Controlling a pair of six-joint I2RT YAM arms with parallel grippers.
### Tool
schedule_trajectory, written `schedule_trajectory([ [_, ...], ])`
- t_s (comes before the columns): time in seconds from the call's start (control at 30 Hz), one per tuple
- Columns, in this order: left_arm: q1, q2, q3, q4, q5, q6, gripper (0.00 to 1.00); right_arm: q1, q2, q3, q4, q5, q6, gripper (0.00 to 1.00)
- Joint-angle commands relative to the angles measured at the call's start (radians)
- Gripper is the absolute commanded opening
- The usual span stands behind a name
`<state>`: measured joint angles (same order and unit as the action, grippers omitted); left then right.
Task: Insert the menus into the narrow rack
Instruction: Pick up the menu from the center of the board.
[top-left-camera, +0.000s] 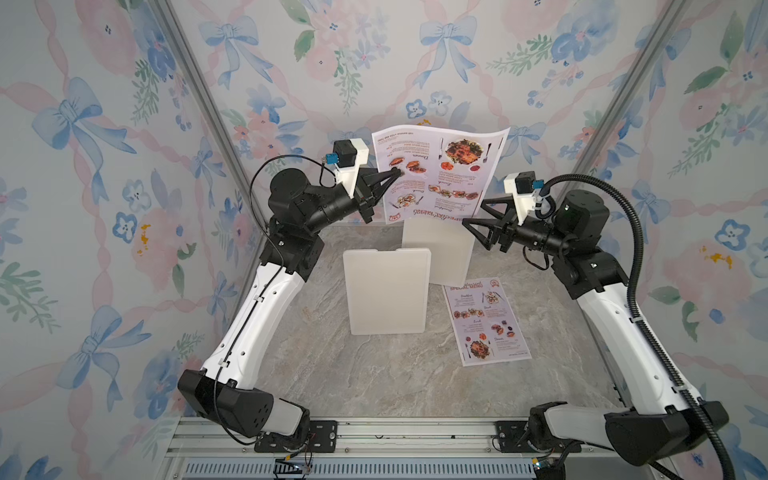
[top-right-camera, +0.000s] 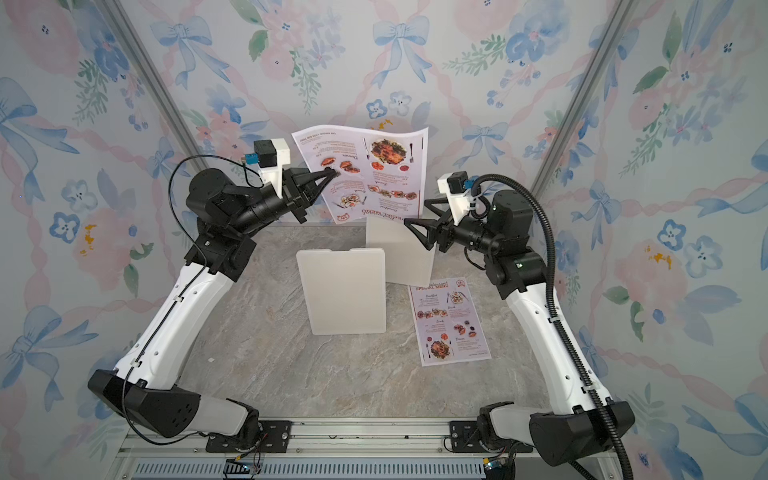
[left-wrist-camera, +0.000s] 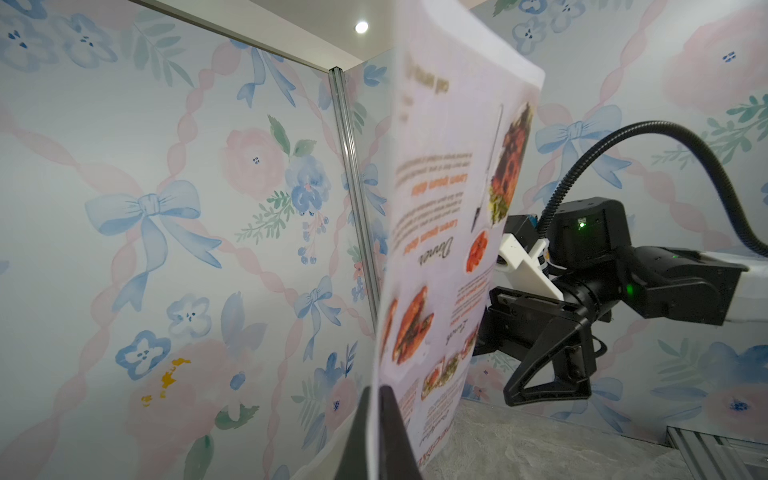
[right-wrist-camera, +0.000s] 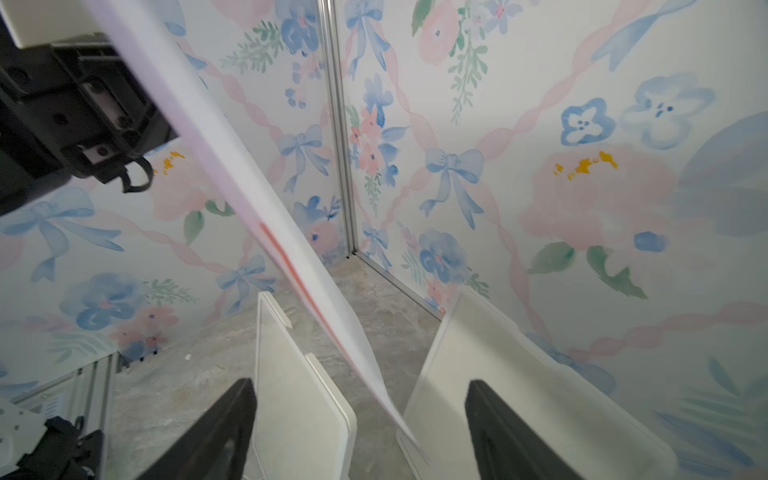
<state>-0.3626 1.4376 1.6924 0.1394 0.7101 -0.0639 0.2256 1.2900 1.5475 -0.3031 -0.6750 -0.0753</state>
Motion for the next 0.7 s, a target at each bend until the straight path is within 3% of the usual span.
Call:
schedule_trajectory([
  [0.0, -0.046, 0.023, 0.036, -0.132, -0.093, 0.18, 0.0, -0.04, -0.06, 0.105, -0.23, 0.085, -0.182, 0.86],
  [0.13, -0.104, 0.049, 0.052, -0.226, -0.185, 0.313, 0.0, -0.057, -0.068, 0.193, -0.364, 0.091, -0.287, 0.91],
  [0.43, -0.221, 0.189, 0.14, -0.26, -0.289, 0.425, 0.0, -0.054, -0.107, 0.34, -0.412, 0.084, -0.354, 0.93],
  [0.57, -0.25, 0.23, 0.169, -0.276, -0.304, 0.47, 0.0, -0.045, -0.065, 0.433, -0.492, 0.083, -0.413, 0.85],
  [0.67, -0.275, 0.245, 0.172, -0.282, -0.324, 0.51, 0.0, -0.029, -0.047, 0.45, -0.508, 0.117, -0.449, 0.72],
])
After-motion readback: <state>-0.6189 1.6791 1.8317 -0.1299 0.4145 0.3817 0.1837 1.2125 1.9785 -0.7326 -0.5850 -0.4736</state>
